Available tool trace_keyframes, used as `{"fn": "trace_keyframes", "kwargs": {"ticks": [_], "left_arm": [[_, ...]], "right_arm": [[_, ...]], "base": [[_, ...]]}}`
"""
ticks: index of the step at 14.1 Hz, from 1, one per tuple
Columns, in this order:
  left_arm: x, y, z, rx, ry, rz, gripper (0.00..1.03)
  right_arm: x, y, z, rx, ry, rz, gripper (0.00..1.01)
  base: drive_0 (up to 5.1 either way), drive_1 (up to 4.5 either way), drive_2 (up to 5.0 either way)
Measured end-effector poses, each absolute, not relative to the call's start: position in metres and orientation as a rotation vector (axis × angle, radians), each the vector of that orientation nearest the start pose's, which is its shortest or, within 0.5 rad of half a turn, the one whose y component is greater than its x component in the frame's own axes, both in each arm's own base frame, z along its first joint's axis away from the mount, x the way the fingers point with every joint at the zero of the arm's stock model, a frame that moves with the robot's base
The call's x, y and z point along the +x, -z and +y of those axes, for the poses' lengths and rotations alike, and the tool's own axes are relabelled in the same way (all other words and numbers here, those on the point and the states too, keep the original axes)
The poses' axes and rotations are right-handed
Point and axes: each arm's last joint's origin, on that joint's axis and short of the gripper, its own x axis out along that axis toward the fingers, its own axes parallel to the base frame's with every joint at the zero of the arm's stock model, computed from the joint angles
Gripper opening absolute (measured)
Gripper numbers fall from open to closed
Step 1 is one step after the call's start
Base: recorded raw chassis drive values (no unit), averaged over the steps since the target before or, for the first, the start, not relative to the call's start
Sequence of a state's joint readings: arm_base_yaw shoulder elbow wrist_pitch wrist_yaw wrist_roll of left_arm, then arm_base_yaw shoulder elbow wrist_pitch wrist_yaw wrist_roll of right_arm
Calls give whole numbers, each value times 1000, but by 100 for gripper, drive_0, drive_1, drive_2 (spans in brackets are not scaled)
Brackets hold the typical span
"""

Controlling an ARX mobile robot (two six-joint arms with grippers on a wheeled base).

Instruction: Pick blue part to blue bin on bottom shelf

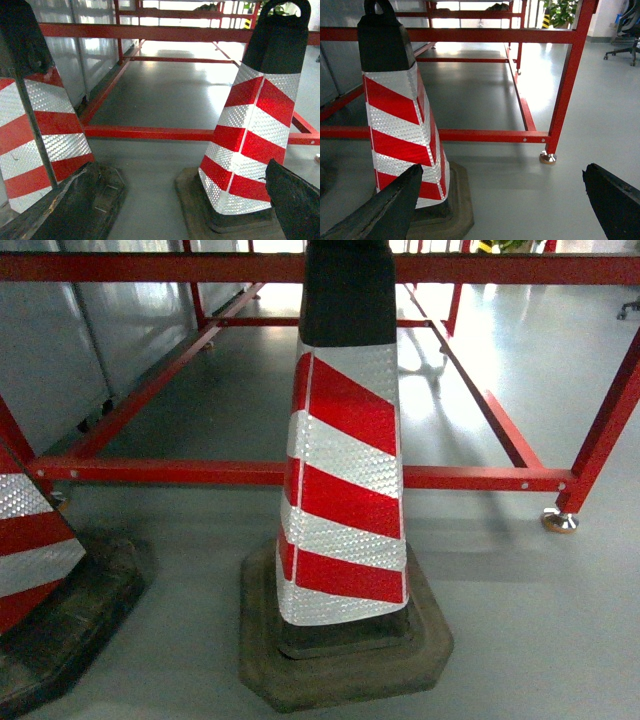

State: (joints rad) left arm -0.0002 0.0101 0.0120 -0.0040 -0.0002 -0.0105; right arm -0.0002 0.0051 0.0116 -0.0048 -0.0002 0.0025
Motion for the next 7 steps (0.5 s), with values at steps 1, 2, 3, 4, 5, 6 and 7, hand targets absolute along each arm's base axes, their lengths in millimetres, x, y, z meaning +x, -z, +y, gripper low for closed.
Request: {"fn": "trace_keyframes", "kwargs": {"ticks": [1,2,3,4,5,6,7], "left_arm": [[98,-166,0,-10,0,2,98],[98,-166,0,-10,0,2,98],[98,-166,0,-10,0,2,98],[98,-166,0,-10,0,2,98],[98,-166,0,-10,0,2,98],[98,-166,0,-10,0,2,98],[98,-166,0,-10,0,2,98]], "right_arm": [[97,-167,0,2,0,-2,98],[97,-167,0,3,0,-2,98],[97,-167,0,2,0,-2,98],[97,-167,0,3,0,-2,98],[97,-167,0,3,0,-2,98],[97,-167,0,2,0,-2,98],[97,-167,0,2,0,-2,98]], "base": [[0,0,0],[0,0,0],[0,0,0],[0,0,0],[0,0,0],[0,0,0],[0,0,0]]}}
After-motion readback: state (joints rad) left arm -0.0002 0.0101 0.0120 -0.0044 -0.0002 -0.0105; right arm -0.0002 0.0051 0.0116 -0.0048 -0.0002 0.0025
